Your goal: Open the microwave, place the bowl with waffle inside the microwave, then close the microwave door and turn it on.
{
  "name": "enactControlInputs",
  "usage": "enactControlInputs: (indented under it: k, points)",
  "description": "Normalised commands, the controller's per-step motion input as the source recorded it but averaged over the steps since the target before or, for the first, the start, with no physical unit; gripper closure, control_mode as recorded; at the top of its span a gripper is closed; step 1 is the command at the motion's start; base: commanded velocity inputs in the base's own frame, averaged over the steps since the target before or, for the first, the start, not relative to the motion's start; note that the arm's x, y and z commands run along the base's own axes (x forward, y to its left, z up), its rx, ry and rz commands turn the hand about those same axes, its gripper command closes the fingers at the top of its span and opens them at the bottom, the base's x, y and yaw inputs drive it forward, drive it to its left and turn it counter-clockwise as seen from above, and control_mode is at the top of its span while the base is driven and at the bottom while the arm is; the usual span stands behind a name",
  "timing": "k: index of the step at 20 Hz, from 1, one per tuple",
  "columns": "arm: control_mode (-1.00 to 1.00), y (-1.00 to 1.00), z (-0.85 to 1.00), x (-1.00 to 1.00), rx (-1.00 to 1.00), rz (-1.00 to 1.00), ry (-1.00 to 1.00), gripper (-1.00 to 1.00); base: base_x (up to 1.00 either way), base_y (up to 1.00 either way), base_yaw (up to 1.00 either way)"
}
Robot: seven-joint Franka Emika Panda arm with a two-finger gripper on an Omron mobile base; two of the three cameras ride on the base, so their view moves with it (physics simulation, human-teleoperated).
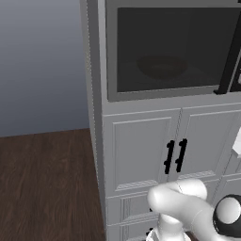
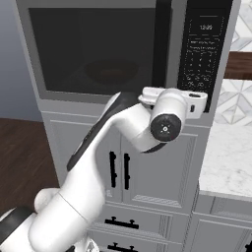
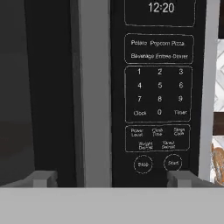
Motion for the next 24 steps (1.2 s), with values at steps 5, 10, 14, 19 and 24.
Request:
enactControlInputs:
  k: [5, 10, 14, 19, 24]
  points:
    - [-1.00, -0.61, -0.01, 0.00, -0.11, 0.00, 0.00, -1.00, 0.00, 0.00, 0.00]
    - [-1.00, -0.12, -0.36, 0.00, 0.00, 0.00, 0.00, -1.00, 0.00, 0.00, 0.00]
    - [-1.00, -0.17, -0.44, 0.06, 0.04, 0.00, 0.00, -1.00, 0.00, 0.00, 0.00]
    - [-1.00, -0.25, -0.35, 0.06, 0.07, 0.00, 0.00, -1.00, 0.00, 0.00, 0.00]
    - [-1.00, -0.08, -0.08, 0.15, 0.01, 0.00, 0.00, -1.00, 0.00, 0.00, 0.00]
